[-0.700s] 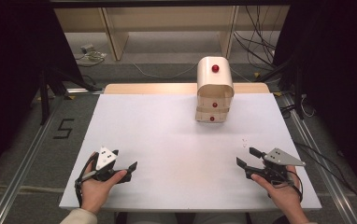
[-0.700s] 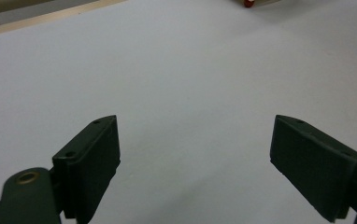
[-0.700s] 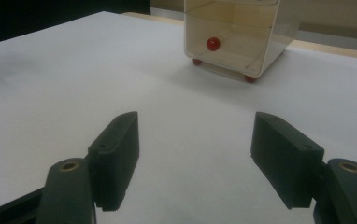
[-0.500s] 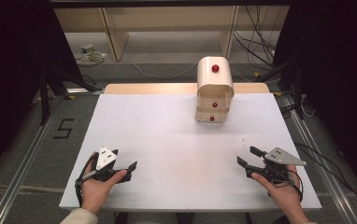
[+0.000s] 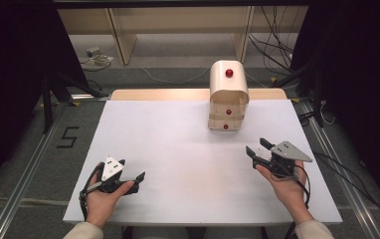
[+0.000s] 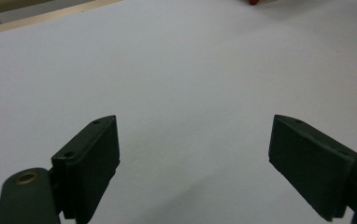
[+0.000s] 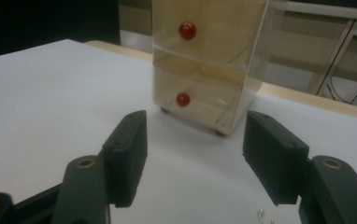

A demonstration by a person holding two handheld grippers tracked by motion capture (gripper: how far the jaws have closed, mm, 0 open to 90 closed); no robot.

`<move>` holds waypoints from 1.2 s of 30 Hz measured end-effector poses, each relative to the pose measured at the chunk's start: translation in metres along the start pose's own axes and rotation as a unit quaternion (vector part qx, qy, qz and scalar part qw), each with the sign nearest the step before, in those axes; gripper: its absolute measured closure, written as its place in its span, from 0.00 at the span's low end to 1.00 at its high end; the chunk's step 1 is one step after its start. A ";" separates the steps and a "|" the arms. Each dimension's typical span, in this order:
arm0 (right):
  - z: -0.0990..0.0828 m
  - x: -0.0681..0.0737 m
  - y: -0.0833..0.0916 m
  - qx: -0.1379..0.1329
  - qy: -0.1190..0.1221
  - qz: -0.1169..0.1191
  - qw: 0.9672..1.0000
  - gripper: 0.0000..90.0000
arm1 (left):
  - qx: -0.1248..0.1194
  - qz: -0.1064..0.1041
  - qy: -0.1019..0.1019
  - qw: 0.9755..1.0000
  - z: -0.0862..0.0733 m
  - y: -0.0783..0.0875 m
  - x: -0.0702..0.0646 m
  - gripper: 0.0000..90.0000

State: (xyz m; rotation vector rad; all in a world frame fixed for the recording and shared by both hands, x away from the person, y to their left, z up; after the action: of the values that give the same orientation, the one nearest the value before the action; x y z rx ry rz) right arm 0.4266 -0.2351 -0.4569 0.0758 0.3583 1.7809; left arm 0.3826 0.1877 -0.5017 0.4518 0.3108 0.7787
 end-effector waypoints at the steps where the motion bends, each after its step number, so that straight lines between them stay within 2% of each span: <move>1: 0.004 0.001 -0.004 -0.005 -0.003 -0.003 1.000 0.47 | 0.001 0.000 0.001 1.000 0.000 0.000 0.000 0.18; 10: 0.027 0.019 -0.040 -0.024 0.004 -0.032 0.999 0.52 | 0.001 -0.001 0.005 1.000 -0.002 -0.001 0.001 0.18; 20: 0.038 0.037 -0.072 -0.035 0.000 -0.066 0.997 0.58 | 0.003 -0.003 0.005 1.000 -0.003 -0.002 0.001 0.18; 36: 0.044 0.047 -0.098 -0.038 -0.008 -0.114 0.993 0.66 | 0.001 -0.004 0.011 1.000 -0.003 -0.003 0.002 0.18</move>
State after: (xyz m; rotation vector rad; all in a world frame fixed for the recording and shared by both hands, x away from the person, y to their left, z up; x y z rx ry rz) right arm 0.5174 -0.1617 -0.4496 -0.0055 0.2761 1.5652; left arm 0.3847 0.1884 -0.5062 0.4439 0.3329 0.7768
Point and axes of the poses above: each handheld gripper's, and its own axes: y roughly backward along the jaws, z roughly out of its top, x roughly to its left, the point moved 6 cm from there along -y, roughly forward along the jaws, and after that the axes turned 15 degrees about -z, right-handed, at the moved point
